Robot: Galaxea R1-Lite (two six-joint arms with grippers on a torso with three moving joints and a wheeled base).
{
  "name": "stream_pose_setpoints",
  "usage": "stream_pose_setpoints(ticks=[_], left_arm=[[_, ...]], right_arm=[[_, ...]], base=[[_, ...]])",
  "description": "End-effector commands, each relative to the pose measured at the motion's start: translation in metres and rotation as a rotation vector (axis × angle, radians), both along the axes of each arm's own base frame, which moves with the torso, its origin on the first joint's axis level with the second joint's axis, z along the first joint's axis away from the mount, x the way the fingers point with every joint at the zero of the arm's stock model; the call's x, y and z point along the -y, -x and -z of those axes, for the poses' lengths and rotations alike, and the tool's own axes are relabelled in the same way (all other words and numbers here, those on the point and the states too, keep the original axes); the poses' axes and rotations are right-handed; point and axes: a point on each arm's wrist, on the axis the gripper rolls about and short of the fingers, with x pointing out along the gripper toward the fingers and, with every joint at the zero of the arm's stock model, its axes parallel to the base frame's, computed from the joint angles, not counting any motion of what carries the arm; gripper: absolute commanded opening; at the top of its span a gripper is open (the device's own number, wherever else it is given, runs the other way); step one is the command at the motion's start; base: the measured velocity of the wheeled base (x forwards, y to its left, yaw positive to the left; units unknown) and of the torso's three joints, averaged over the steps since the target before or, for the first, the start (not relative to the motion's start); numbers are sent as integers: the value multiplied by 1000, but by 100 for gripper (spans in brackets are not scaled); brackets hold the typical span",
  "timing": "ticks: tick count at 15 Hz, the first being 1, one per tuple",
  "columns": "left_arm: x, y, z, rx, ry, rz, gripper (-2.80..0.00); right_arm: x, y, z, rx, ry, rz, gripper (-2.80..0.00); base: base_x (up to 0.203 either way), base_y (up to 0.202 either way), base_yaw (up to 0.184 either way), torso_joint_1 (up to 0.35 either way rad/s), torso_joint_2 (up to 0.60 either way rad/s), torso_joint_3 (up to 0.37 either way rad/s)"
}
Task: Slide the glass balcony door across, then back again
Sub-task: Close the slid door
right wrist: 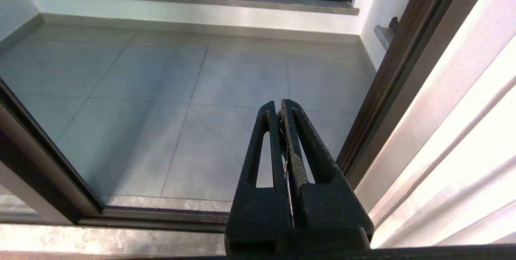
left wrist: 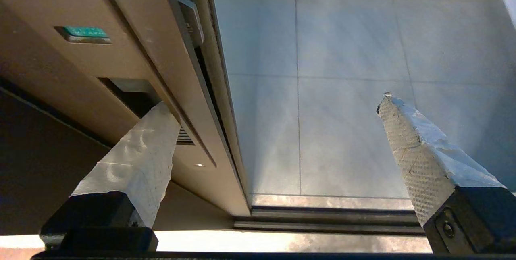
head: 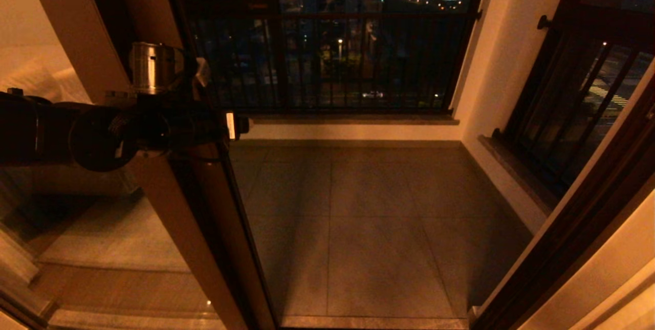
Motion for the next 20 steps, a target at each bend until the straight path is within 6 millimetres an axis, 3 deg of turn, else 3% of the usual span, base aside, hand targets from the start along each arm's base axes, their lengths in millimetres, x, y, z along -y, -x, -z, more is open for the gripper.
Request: stream_pose_setpoints(ticks=[1,11,20], left_arm=[[3,0,1,5,2,10,0],[26,18,8,-26,-7,83,0],[23,26,11,-37,-15,77,0]], right_arm=[[0,0,1,-3,1,-1,-280],[0,0,1,-3,1,-1,-280],[0,0,1,-3,1,-1,-280]], base=[[0,0,0,0,0,0],[0,0,0,0,0,0],[0,0,0,0,0,0]])
